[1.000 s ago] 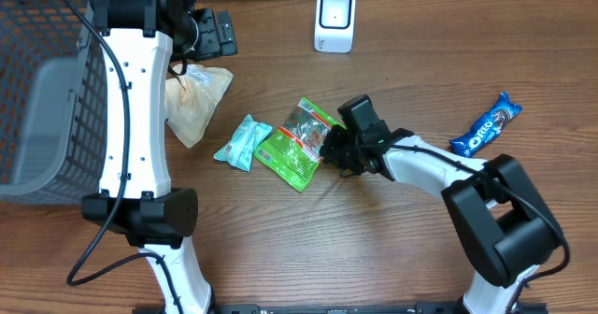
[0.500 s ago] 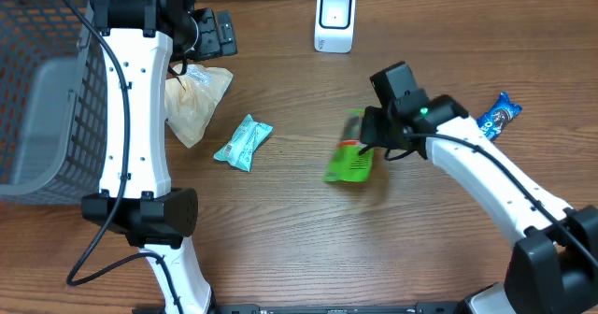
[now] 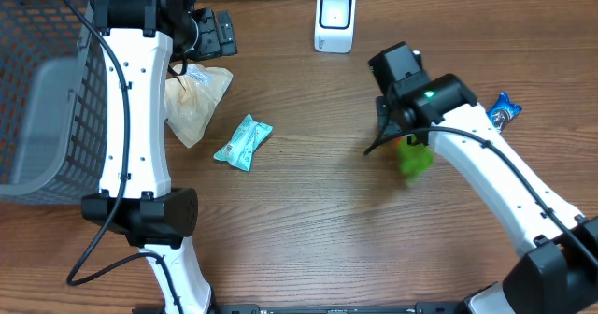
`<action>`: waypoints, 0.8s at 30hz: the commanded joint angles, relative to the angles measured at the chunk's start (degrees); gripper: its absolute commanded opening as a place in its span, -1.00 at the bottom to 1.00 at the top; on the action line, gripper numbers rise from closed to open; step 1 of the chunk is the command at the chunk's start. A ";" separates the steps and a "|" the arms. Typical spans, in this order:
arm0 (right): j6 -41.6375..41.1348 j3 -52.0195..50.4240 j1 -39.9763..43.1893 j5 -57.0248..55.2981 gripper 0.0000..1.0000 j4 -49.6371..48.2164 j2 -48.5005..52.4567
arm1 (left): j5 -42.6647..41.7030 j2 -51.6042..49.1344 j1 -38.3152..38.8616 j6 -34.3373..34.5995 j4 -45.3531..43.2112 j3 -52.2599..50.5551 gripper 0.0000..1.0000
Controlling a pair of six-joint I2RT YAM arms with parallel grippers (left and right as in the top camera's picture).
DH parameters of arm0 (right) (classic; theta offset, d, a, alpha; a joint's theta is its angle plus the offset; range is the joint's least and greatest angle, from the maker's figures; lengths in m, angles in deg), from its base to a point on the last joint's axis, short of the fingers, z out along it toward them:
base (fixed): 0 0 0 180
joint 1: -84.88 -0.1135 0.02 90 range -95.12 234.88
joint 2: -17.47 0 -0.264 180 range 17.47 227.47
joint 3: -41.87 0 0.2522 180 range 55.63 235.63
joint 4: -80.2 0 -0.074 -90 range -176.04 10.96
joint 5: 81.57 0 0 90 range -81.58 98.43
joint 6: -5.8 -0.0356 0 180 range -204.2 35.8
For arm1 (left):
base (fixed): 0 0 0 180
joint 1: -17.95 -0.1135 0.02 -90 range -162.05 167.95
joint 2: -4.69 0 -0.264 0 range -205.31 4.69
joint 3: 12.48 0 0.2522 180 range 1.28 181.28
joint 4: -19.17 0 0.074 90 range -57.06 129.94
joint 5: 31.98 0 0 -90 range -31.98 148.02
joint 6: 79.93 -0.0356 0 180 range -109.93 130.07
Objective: Scan the item barcode
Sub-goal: 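Carry the green bag right and drop it beside the Oreo pack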
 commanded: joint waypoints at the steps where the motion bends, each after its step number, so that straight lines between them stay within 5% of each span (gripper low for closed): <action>1: 1.31 1.99 -2.89 -2.51 -0.93 -1.05 4.20 | -0.09 0.87 0.04 -0.26 -0.04 -0.35 0.99; 13: -0.26 3.37 -5.42 -7.13 -0.85 -1.42 8.26 | -0.09 0.87 0.04 -0.26 -0.04 -0.35 1.00; 19: 9.73 3.91 3.45 5.90 0.74 -2.78 8.46 | -0.09 0.87 0.04 -0.26 -0.04 -0.35 1.00; 21: 13.79 3.91 7.74 11.23 1.00 -2.97 8.74 | -0.09 0.87 0.04 -0.26 -0.04 -0.35 1.00; 24: 20.15 3.87 14.49 19.12 1.00 -2.93 9.51 | -0.09 0.87 0.04 -0.26 -0.04 -0.35 0.99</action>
